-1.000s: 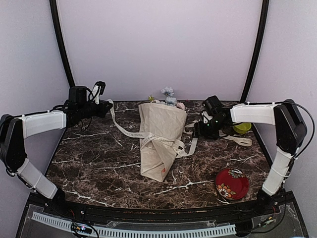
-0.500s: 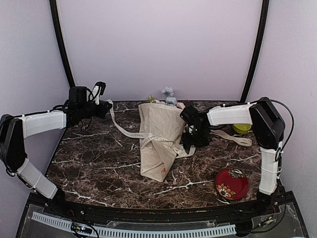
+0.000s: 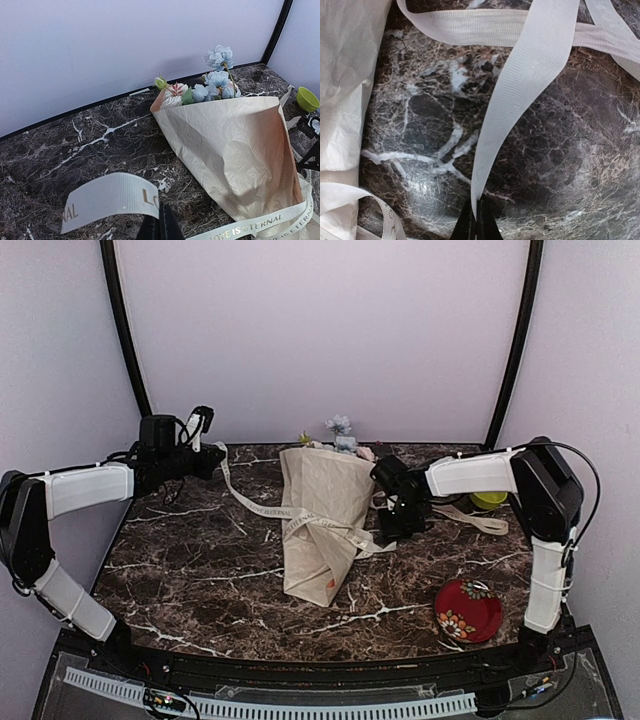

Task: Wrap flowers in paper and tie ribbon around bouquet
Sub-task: Tie the ribbon around the folded bouquet.

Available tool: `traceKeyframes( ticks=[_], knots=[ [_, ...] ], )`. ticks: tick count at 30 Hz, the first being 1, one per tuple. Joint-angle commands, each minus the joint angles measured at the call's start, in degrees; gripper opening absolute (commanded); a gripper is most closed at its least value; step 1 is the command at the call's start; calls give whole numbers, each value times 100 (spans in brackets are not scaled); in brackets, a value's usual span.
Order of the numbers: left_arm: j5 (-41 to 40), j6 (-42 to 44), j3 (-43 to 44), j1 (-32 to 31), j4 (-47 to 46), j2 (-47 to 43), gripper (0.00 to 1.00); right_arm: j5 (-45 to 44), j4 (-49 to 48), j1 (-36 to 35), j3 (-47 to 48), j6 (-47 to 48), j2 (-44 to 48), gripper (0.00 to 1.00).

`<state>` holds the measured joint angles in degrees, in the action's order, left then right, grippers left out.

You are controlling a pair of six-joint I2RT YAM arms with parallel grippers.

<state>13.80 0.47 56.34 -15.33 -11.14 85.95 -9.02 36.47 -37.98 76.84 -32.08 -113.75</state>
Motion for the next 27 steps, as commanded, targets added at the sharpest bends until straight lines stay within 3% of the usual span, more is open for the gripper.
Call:
traceKeyframes(
  ticks=[1,7,16,27],
  knots=[
    [-94,87,211,-27,90,-149,0,224,-22,162,-225,91,26,0],
    [-145,118,194,-29,112,-190,0,431,-204,333,-65,343,363,0],
    [-88,82,361,-33,118,-171,0,328,-777,321,917,926,931,0],
    [374,-187,883,-521,-204,138,0,2177,-2647,21,1989,1803,792,0]
  ],
)
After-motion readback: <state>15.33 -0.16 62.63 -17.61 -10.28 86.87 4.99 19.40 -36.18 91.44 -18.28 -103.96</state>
